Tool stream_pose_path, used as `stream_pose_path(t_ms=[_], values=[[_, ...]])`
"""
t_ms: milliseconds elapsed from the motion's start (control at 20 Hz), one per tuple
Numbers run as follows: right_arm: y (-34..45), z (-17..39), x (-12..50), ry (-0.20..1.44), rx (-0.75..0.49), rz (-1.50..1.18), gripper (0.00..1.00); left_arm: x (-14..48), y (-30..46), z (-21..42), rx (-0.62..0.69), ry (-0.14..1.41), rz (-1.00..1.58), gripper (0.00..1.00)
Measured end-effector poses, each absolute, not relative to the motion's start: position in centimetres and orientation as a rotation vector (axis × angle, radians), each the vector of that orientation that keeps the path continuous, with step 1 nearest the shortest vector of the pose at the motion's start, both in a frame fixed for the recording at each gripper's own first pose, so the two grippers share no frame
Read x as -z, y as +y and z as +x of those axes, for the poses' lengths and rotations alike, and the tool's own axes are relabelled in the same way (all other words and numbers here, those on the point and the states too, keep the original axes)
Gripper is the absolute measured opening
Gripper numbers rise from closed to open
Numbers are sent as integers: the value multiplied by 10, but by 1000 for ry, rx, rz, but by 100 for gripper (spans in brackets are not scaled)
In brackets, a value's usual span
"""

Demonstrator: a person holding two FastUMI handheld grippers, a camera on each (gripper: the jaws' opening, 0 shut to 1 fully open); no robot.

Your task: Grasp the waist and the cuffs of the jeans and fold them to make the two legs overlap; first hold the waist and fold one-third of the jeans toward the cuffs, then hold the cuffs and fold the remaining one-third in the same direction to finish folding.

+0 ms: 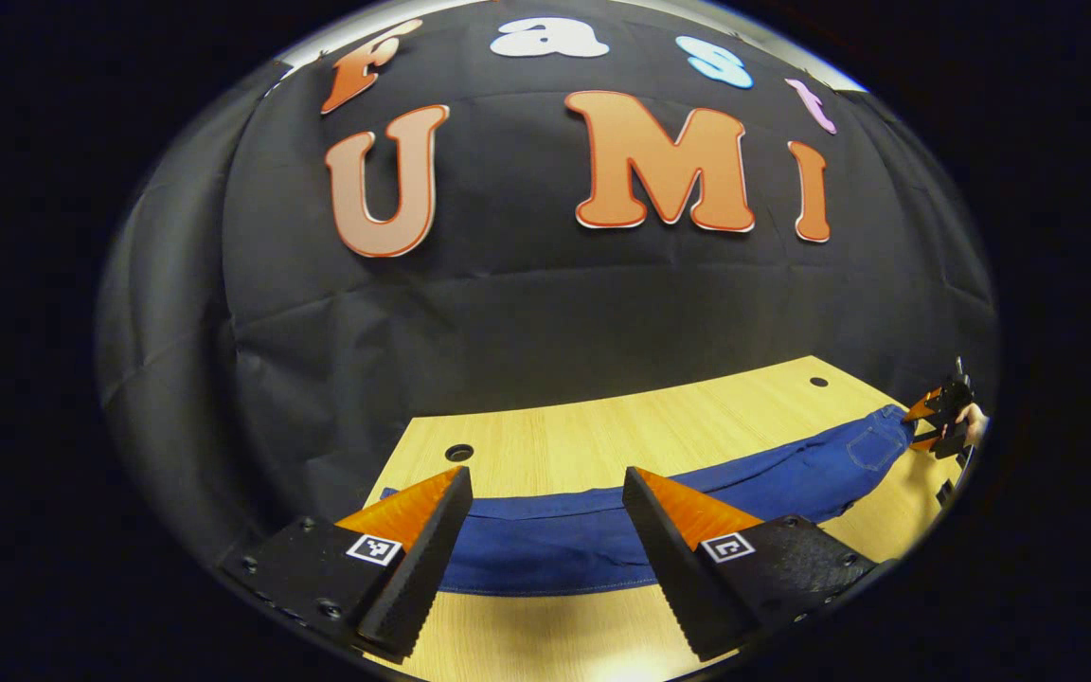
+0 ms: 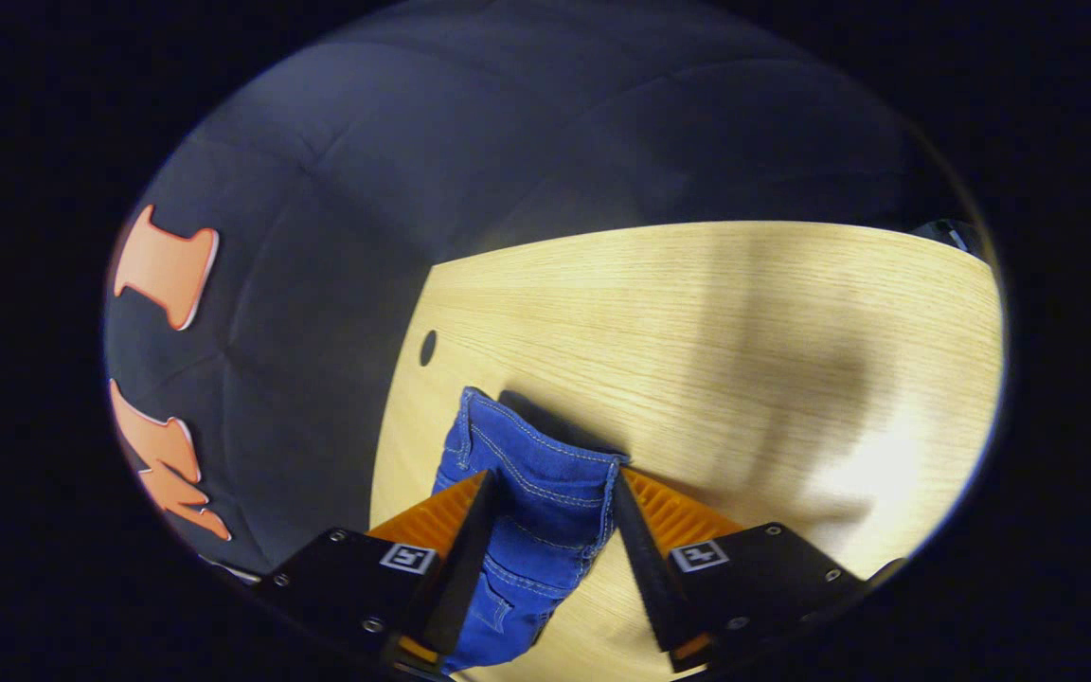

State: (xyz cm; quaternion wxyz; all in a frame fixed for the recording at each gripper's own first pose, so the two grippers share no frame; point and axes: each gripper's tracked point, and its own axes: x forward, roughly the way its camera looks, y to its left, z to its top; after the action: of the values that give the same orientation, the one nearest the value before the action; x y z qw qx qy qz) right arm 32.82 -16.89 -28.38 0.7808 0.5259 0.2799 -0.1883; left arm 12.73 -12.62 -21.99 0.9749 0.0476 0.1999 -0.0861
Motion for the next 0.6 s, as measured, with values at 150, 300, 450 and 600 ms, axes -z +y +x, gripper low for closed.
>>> stream_pose_path(t_ms=[150, 300, 450, 600], values=[[-168, 339, 288, 618, 395, 1091, 34, 226, -105, 125, 138, 417, 75, 99], [-170, 340, 280, 590, 404, 1137, 15, 234, -85, 124, 114, 434, 58, 99], [-165, 344, 250, 503, 392, 1037, 14, 233, -64, 130, 102, 440, 51, 99], [-140, 347, 198, 436, 341, 1014, 14, 230, -45, 135, 114, 446, 39, 99]])
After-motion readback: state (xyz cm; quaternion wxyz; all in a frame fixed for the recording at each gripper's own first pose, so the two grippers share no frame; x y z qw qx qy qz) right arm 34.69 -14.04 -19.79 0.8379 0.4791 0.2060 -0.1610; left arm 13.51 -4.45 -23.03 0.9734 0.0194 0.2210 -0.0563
